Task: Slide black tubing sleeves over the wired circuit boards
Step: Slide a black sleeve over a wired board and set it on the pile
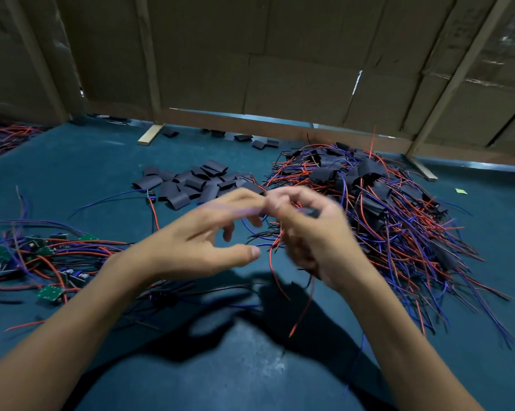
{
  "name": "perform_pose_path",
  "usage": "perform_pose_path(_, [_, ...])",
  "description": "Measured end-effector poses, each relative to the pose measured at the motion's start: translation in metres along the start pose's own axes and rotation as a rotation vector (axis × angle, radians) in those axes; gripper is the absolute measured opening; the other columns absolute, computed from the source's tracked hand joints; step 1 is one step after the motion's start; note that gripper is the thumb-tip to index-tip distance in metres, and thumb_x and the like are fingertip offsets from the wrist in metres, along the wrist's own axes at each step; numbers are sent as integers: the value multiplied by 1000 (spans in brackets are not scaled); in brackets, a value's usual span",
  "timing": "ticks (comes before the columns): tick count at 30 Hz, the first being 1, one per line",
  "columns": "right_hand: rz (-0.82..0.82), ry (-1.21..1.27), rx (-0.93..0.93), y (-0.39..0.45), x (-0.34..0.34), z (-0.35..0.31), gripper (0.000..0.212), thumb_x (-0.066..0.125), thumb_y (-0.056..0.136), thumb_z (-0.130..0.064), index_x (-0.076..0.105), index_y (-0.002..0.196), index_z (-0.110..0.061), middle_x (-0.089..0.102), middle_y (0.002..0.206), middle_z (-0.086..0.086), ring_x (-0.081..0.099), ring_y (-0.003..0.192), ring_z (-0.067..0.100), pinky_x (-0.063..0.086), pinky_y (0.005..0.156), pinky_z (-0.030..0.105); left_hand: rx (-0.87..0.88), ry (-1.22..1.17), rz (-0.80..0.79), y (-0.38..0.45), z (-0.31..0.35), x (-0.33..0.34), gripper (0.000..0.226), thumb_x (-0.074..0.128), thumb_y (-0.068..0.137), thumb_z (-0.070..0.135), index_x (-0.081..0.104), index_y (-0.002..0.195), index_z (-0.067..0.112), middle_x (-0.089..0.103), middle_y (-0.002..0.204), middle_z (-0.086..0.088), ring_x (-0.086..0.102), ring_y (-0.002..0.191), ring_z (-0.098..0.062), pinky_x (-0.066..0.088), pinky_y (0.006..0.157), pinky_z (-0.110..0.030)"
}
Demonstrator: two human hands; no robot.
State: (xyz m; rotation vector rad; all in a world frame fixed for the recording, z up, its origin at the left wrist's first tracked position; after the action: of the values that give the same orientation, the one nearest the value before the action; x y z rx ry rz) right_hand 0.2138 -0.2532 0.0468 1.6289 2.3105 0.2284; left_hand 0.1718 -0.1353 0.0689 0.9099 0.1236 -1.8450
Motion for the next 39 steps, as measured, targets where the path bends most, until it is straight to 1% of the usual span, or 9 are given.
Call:
perform_pose_path(3, [587, -330, -463, -21, -73, -55, 39, 59, 100, -43, 52, 69, -20, 46, 60, -10, 38, 55, -3, 31, 57, 15, -119, 228, 164, -11, -57, -22, 67, 61, 88, 4, 46, 146, 33, 55, 130, 7, 53, 117, -15, 39, 91, -19])
perform_pose_path(8, [1057, -623, -588, -53, -146, -60, 37, 37, 107, -50, 56, 92, -22, 54, 81, -10, 53, 75, 12, 41, 70, 32, -745, 868, 77, -39, -150, -51, 59, 47, 99, 51, 32, 152, 31, 37, 144, -7, 30, 132, -35, 30, 107, -49])
perform_pose_path(12, [757, -1171, -86, -2, -145, -10, 54, 24, 107, -52, 56, 133, -19, 47, 130, 21, 42, 122, 40, 31, 104, 49, -818, 776, 118, -44, -173, -56, 55, 45, 99, 57, 42, 145, 28, 42, 142, -12, 30, 132, -37, 32, 106, -49])
perform_pose_path(17, [360, -1267, 220, 12, -122, 41, 91, 3, 96, -71, 5, 161, -8, 2, 169, 12, -3, 155, 26, 4, 120, 50, -751, 689, 229, -39, -170, -62, 32, 59, 97, 47, 61, 116, 21, 53, 128, -10, 39, 125, -35, 38, 99, -47])
perform_pose_path(21, [634, -1139, -8, 2, -110, 0, 85, 11, 99, -67, 12, 160, -7, 1, 169, 17, -3, 156, 30, 5, 121, 52, -656, 632, 244, -30, -162, -62, 14, 62, 97, 35, 57, 98, 22, 64, 108, -5, 46, 117, -32, 38, 93, -44])
perform_pose_path(25, [786, -938, -516, -29, -63, -48, 54, 44, 106, -37, 47, 146, -2, 44, 153, 16, 37, 144, 32, 23, 116, 47, -543, 648, 297, -26, -148, -63, 12, 61, 95, 23, 54, 103, 19, 68, 98, -10, 58, 103, -34, 37, 87, -41])
perform_pose_path(28, [353, -817, -802, -33, 4, -53, 28, 57, 101, -20, 68, 121, -3, 71, 117, 7, 64, 108, 22, 45, 97, 39, -503, 597, 308, -27, -142, -61, 15, 61, 93, 18, 52, 104, 16, 69, 94, -14, 61, 95, -37, 46, 82, -41])
perform_pose_path(32, [-445, -861, -359, -34, 97, 23, 61, 65, 91, -55, 59, 140, -19, 65, 117, 2, 57, 107, 20, 44, 97, 38, -441, 579, 379, -29, -133, -68, 52, 57, 90, 11, 52, 142, 15, 66, 118, -18, 59, 112, -39, 50, 91, -46])
perform_pose_path(39, [-565, -948, -177, -15, 69, 43, 15, 74, 89, -32, 77, 87, -18, 65, 88, -1, 63, 88, 22, 49, 81, 39, -311, 511, 496, -31, -117, -69, 27, 58, 88, 2, 66, 113, 11, 64, 106, -8, 61, 101, -31, 49, 90, -40])
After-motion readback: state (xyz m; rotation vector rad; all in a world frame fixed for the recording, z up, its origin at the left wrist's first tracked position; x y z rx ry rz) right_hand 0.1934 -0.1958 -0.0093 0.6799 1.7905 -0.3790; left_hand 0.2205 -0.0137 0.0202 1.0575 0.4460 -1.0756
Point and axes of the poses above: each hand's wrist, its own y-axis towards the middle knuckle, its own x-axis out of the palm, z = x × y, the point moved 9 cm from there along y, towards the middle knuckle
